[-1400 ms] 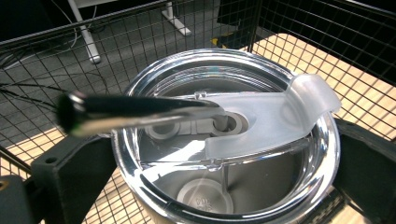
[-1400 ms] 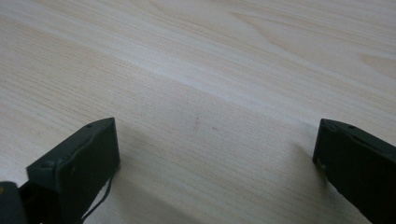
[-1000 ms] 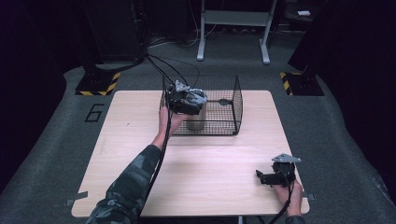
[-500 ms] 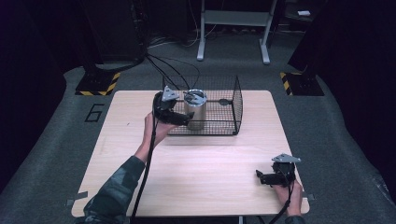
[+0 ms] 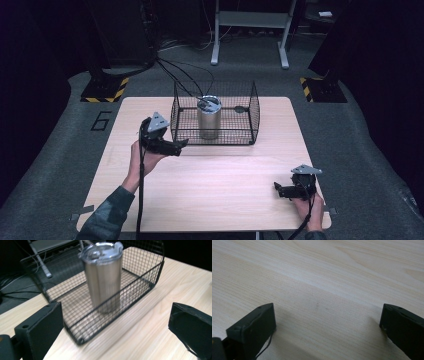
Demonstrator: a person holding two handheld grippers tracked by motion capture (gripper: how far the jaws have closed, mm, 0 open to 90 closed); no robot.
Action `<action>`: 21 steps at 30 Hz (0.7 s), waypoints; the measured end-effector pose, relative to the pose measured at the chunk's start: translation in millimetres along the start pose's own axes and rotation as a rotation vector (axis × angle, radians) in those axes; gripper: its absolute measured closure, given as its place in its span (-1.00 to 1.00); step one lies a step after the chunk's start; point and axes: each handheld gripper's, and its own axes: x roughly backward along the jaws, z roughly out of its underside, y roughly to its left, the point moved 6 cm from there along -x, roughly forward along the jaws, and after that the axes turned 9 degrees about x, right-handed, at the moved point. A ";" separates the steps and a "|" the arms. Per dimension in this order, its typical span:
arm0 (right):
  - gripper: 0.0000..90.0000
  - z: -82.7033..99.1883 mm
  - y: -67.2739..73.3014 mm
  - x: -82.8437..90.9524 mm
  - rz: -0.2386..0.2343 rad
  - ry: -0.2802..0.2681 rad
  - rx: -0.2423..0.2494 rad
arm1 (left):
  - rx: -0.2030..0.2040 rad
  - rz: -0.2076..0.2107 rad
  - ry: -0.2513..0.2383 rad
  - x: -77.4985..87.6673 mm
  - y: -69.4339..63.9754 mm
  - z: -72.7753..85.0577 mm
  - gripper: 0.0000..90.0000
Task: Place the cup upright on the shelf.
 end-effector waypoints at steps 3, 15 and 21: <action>-1.00 0.0 -0.1 0.0 0.000 0.000 0.001 | 0.000 -0.023 0.007 11.7 5.9 17.3 -1.00; -1.00 -0.2 0.1 -0.2 0.002 -0.004 -0.002 | 0.128 -0.091 0.098 24.9 25.5 116.5 -1.00; -1.00 0.0 0.1 0.0 0.001 0.000 -0.001 | 0.187 -0.164 0.174 27.9 42.6 165.6 -1.00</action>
